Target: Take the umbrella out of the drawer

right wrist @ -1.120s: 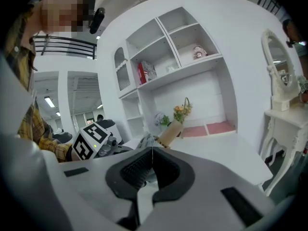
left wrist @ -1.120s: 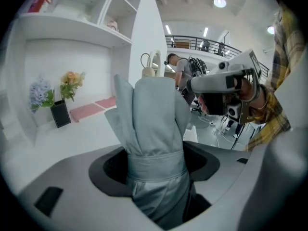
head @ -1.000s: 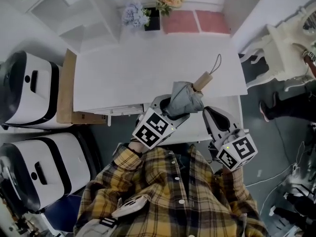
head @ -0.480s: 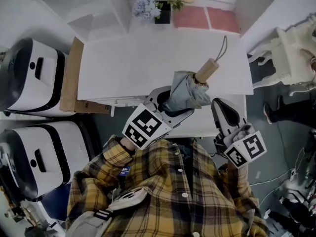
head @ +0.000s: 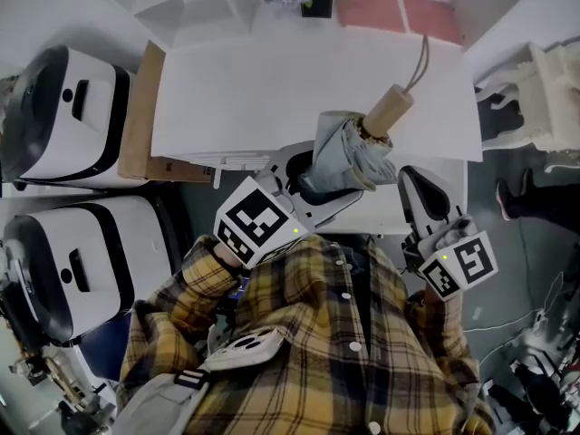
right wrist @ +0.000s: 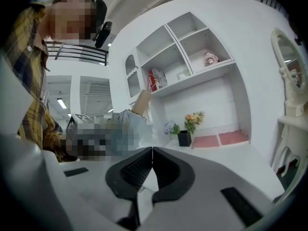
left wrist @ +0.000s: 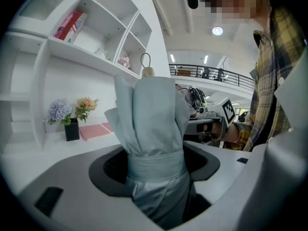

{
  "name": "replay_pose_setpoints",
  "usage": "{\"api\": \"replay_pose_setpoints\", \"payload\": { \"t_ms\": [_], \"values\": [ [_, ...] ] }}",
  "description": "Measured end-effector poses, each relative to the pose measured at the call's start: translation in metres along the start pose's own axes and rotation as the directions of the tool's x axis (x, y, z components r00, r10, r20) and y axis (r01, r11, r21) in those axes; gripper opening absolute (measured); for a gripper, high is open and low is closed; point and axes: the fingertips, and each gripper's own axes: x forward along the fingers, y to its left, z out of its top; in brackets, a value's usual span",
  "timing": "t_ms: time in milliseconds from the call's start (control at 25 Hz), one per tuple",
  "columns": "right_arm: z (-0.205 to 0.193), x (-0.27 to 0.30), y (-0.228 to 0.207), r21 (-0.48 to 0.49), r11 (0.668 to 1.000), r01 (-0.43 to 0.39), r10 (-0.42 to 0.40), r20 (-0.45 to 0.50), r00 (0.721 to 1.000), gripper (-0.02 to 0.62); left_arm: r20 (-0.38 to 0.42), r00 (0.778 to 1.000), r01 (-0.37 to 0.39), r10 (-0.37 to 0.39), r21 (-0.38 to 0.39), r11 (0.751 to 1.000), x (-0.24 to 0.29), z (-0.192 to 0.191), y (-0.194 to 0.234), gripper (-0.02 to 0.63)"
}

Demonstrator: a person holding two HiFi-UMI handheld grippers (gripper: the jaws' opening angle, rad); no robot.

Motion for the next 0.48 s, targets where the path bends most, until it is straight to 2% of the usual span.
{"api": "replay_pose_setpoints", "payload": {
  "t_ms": [480],
  "values": [
    [-0.0078, 0.0034, 0.0073, -0.008, 1.0, -0.016, 0.016, -0.002, 1.0, 0.017, 0.019, 1.0, -0.016, 0.016, -0.016, 1.0, -0.0036, 0.0053, -0.0013, 0.316]
  ]
}}
